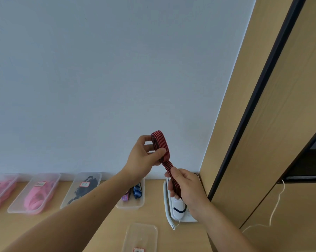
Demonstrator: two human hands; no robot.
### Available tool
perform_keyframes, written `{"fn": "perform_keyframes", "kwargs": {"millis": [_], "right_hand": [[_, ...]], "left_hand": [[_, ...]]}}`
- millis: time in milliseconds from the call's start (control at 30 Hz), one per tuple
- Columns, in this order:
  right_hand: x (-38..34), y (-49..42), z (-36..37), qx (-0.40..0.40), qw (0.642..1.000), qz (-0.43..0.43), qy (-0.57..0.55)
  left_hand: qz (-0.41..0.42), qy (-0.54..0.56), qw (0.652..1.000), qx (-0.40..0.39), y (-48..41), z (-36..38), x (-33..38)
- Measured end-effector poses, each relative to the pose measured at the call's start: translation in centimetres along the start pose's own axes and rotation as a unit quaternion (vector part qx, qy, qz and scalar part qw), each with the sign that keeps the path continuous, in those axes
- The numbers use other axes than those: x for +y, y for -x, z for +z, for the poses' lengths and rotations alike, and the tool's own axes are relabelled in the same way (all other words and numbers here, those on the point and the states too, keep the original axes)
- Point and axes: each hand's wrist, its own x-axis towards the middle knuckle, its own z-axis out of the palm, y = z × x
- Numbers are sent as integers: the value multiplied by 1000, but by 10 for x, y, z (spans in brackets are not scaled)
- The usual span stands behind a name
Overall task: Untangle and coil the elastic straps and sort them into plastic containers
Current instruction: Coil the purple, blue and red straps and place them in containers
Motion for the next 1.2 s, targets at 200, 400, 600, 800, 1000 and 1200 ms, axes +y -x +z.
{"fn": "perform_keyframes", "kwargs": {"millis": [200, 400, 600, 800, 1000, 1200], "right_hand": [[-13, 0, 3, -8, 999, 29, -43], [-19, 2, -4, -50, 987, 84, -128], [-14, 2, -5, -92, 977, 57, -183], [-12, 3, -12, -40, 990, 6, -138], [-10, 3, -9, 19, 984, -123, 128], [10, -5, -10, 11, 941, -161, 297]], "left_hand": [[282, -314, 905, -53, 14, 2, -17], [478, -448, 753, -64, 14, -6, -18], [506, -481, 709, -104, 13, -6, -14], [280, -259, 914, -139, 30, 4, -13], [-58, -56, 994, -74, 18, 17, -9], [-169, 64, 979, -90, 27, 15, -18]]}}
